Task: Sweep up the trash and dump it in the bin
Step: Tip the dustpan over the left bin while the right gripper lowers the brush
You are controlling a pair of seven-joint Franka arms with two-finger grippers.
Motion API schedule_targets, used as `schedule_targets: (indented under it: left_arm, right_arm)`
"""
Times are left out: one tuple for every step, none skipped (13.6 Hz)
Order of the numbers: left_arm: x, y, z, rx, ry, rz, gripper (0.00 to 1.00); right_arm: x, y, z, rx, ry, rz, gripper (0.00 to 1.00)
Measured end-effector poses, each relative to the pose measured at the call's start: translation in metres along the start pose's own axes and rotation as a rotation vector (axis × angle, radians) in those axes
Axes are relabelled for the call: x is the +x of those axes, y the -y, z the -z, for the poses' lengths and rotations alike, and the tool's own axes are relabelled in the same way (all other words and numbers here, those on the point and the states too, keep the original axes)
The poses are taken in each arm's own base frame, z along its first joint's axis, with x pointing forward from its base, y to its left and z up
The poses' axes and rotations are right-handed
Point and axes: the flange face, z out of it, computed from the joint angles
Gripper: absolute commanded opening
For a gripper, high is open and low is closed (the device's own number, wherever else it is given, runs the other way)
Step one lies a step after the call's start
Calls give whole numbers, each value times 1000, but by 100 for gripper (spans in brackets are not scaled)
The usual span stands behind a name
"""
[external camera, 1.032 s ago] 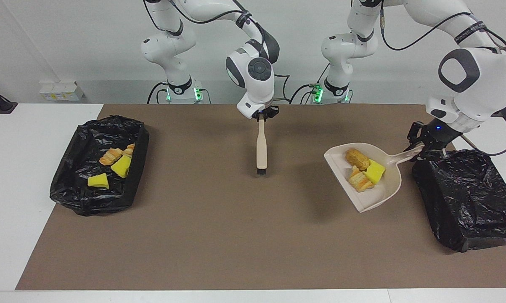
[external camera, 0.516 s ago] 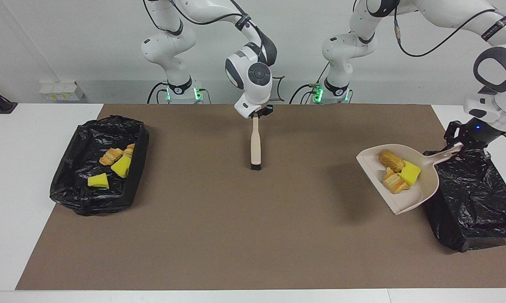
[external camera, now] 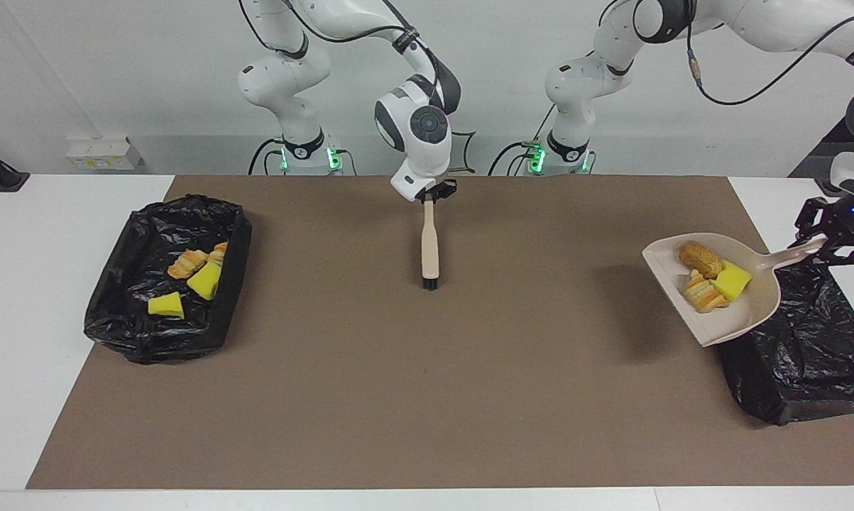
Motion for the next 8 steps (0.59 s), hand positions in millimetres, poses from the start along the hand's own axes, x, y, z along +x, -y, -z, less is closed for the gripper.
schedule_targets:
  left_arm:
    - [-13, -1, -2, -8, 16, -14, 0]
    - [-27, -4, -3, -13, 28, -25, 0]
    - [-40, -6, -4, -18, 42, -32, 0]
    - [-50, -7, -5, -24, 58, -41, 0]
    - [-58, -6, -8, -31, 73, -50, 0]
    - [-62, -4, -10, -37, 85, -55, 0]
    - [-65, -3, -11, -40, 93, -56, 0]
    - [-69, -2, -11, -42, 106, -58, 0]
  right_arm:
    - [0, -1, -1, 0, 0, 2, 57]
    - [0, -1, -1, 1, -2, 2, 100]
    - [1, -1, -2, 1, -3, 1, 100]
    - [1, -2, -2, 2, -3, 0, 100]
    - [2, -1, -1, 6, -8, -1, 100]
    - [3, -1, 2, 13, -17, -1, 100]
    - [6, 0, 7, 22, -28, -4, 100]
    - [12, -2, 16, 35, -44, -10, 100]
